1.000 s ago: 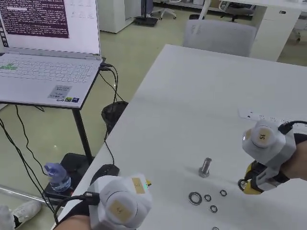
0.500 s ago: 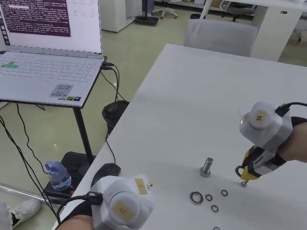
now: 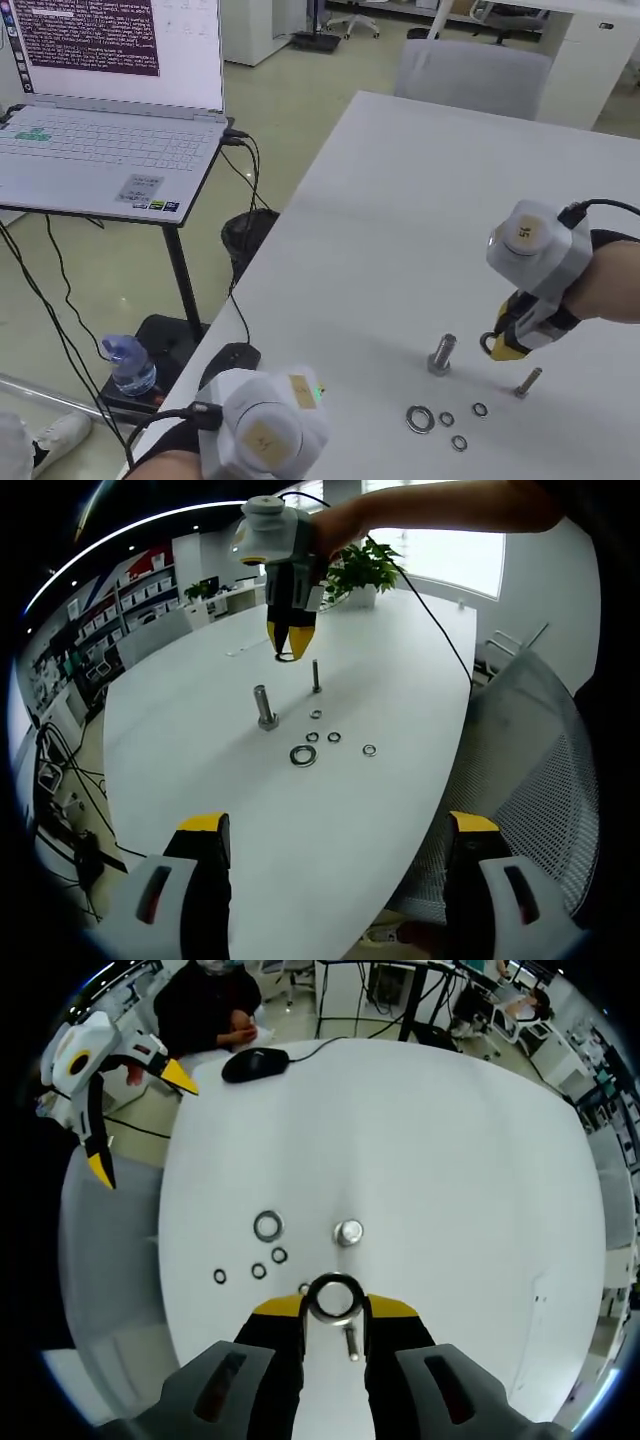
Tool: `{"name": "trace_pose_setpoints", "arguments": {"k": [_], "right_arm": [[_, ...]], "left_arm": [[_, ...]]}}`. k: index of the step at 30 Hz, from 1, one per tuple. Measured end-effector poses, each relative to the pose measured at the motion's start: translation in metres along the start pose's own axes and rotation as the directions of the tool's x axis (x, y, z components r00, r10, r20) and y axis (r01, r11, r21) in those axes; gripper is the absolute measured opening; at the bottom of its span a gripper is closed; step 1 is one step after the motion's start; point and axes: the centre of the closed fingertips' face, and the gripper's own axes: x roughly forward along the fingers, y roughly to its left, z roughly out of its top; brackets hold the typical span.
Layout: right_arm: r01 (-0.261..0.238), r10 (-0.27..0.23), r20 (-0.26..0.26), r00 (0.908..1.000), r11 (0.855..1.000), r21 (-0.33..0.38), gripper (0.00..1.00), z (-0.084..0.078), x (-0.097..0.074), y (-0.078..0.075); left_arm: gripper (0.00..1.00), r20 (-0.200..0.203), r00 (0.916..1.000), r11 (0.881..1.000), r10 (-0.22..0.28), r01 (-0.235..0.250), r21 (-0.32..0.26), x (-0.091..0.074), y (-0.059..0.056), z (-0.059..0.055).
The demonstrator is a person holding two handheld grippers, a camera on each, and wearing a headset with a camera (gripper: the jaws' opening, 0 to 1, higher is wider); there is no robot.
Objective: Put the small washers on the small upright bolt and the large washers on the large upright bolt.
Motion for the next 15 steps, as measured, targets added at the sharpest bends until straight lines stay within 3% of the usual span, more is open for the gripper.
{"name": "trace_pose_setpoints", "arguments": {"k": [6, 15], "right_arm": [[-0.015, 0.015, -0.003, 0.9999, 1.000, -0.009, 0.21, 0.012, 0.007, -0.004], [-0.022, 0.022, -0.012, 0.9997, 0.999, -0.027, 0.21, 0.027, 0.019, -0.010]], "left_arm": [[0.89, 0.006, 0.9999, 1.000, 0.011, -0.011, -0.002, 0.000, 0.007, 0.001], [0.89, -0.001, 1.0000, 1.000, 0.003, -0.003, 0.005, -0.001, 0.007, -0.002]]}}
